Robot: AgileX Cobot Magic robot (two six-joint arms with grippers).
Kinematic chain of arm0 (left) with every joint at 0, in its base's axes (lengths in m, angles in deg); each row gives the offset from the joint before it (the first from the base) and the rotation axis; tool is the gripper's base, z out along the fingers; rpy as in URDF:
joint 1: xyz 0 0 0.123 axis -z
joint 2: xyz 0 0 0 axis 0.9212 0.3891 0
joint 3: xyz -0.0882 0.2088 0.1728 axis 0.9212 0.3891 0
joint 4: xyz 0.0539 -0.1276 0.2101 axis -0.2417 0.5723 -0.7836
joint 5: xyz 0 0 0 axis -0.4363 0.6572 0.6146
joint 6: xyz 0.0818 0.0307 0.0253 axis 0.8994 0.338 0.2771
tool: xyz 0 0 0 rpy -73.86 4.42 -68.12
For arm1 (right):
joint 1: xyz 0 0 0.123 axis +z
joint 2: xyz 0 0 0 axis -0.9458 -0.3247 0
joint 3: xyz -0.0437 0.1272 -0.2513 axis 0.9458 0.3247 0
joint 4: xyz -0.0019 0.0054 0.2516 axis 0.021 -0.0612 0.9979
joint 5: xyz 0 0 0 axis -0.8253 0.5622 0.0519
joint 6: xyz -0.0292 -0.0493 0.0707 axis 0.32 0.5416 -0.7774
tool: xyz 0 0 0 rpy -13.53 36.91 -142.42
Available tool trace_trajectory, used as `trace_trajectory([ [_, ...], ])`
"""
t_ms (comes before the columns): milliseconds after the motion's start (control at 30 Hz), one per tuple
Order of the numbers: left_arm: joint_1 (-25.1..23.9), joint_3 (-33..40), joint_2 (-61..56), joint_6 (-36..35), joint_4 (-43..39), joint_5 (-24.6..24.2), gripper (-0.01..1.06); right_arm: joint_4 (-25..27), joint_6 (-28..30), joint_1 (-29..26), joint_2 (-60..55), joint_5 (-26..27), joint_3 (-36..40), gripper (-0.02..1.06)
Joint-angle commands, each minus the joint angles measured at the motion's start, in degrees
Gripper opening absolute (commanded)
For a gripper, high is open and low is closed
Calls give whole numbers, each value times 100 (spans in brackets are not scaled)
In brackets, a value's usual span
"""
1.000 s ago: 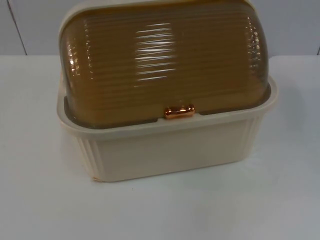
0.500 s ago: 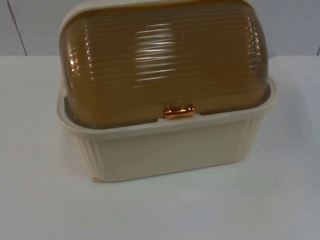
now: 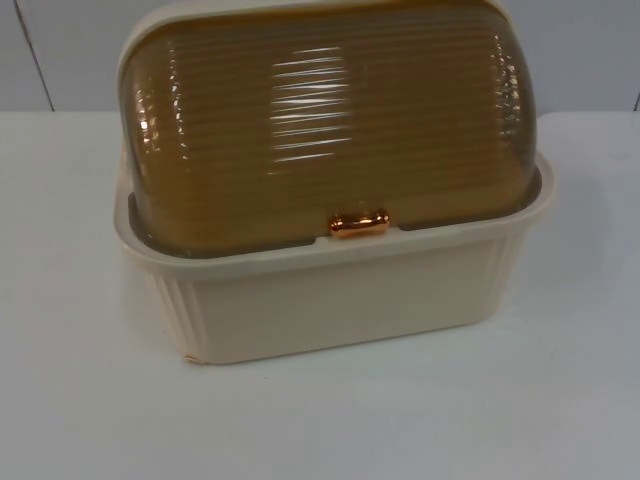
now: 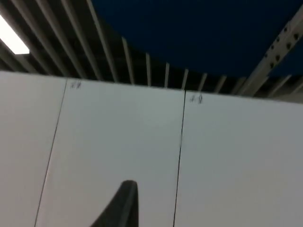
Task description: Open the box lid with the left hand, place the block into the box with the right hand, then close the box lid with the left hand.
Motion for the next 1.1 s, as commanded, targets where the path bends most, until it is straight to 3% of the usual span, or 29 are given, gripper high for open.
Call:
trace_trajectory([
  [0, 32, 0, -166, -284, -184, -18, 104, -32, 57, 12, 31, -541, -208, 105],
  [100, 32, -9, -262, -1118, -1047, -112, 104, -32, 366, 12, 241, -893, -478, 105],
  [133, 32, -195, -262, -1382, -1404, -415, 104, -42, 431, 12, 335, -935, -530, 105],
  [267, 32, -527, -262, -1458, -1940, -888, 104, -91, 425, 12, 388, -1183, -640, 105],
  [367, 81, -614, -262, -1458, -1952, -817, 104, -127, 425, 12, 388, -1590, -741, 105],
  [667, 411, -580, -262, -1469, -1852, -825, 104, 27, 398, 12, 388, -1574, -671, 105],
  [900, 411, -544, -262, -1500, -1865, -1456, 104, 27, 114, 12, 388, -1655, -554, 105],
  [1067, 411, -162, -262, -1902, -1950, -1087, 104, 27, -194, 12, 388, -1561, 51, 105],
])
